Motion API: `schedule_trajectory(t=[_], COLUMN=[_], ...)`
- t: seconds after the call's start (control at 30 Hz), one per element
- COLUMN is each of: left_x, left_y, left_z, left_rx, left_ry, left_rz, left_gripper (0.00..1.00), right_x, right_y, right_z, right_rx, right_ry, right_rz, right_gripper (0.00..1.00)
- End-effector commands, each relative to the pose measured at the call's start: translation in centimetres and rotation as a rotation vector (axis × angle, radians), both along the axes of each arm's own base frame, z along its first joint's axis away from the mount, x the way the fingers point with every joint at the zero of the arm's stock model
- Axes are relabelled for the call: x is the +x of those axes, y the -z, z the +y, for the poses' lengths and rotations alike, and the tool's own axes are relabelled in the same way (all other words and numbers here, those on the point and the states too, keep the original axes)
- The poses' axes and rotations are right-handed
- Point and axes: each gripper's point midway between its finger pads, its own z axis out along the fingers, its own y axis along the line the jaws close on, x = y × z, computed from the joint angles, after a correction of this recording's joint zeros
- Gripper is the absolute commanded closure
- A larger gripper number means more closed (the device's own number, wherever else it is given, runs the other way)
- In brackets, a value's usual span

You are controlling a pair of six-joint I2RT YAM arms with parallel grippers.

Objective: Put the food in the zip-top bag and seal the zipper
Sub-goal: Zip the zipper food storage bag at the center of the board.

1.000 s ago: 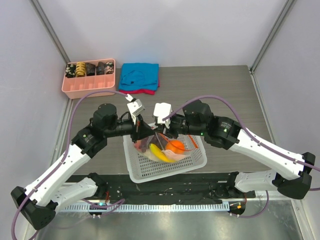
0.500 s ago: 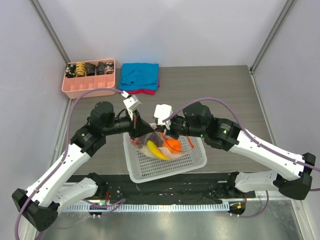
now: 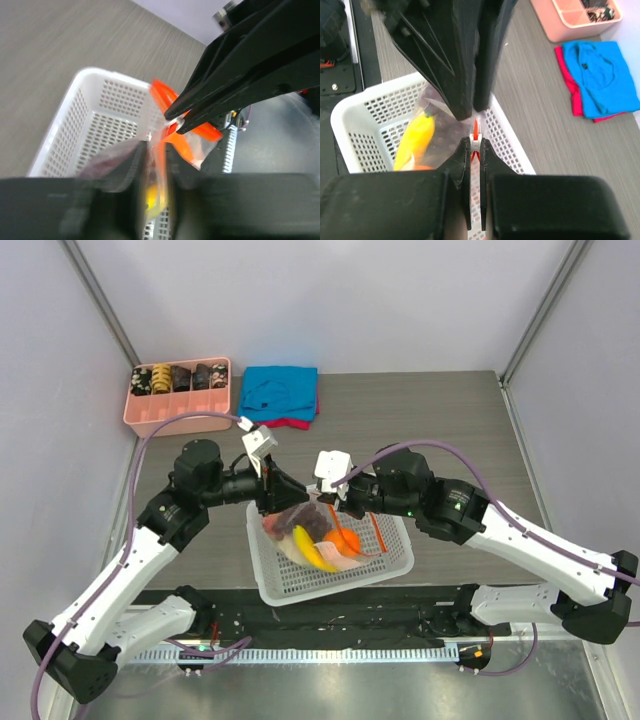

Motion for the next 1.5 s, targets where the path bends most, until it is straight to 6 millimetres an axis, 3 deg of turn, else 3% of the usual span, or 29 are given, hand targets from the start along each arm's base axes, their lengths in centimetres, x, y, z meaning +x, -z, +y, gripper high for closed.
schedule_trajectory(t=[0.0, 0.23, 0.53, 0.83, 0.93, 1.0, 1.07, 1.1, 1.27, 1.4, 1.47], left_x=[-0.6, -1.6, -2.6, -1.5, -1.0, -0.8, -0.4, -0.4, -0.6, -0.7, -0.8], left_y=[-6.7, -5.6, -2.2, -1.1, -0.7, -0.6, -0.6, -0.5, -0.8, -2.0, -2.8], left_z=[0.0, 0.1, 0.4, -0.8, -1.0, -0.9, -0.8, -0.7, -0.1, 0.1, 0.1], left_rx=[-0.099, -0.001, 0.115, 0.177, 0.196, 0.205, 0.216, 0.22, 0.231, 0.2, 0.175], left_ry=[0.071, 0.201, 0.325, 0.323, 0.312, 0.301, 0.278, 0.275, 0.25, 0.216, 0.198], left_rz=[-0.279, -0.4, -0.484, -0.501, -0.494, -0.494, -0.493, -0.492, -0.502, -0.512, -0.508], left_gripper=[0.64, 0.53, 0.58, 0.57, 0.65, 0.77, 0.96, 1.0, 1.0, 1.0, 1.0], right_x=[-0.1, -0.4, -0.9, -1.4, -1.4, -1.5, -1.6, -1.5, -1.4, -1.2, -1.3], right_y=[-1.7, -3.0, -3.7, -4.5, -4.6, -4.4, -4.1, -3.8, -2.1, 0.7, 1.2], right_z=[-0.1, 0.6, 1.0, 1.9, 1.9, 1.9, 1.7, 1.7, 0.6, -0.5, -1.0], right_rx=[0.024, 0.054, 0.078, 0.1, 0.104, 0.099, 0.091, 0.083, 0.032, -0.035, -0.046], right_ry=[-0.008, -0.047, -0.081, -0.117, -0.118, -0.122, -0.122, -0.12, -0.105, -0.078, -0.074], right_rz=[-0.018, -0.023, -0.017, -0.002, -0.001, 0.002, 0.003, 0.003, -0.018, -0.013, -0.022], right_gripper=[0.99, 0.99, 0.99, 0.99, 0.99, 0.99, 0.99, 0.99, 0.99, 0.99, 0.99])
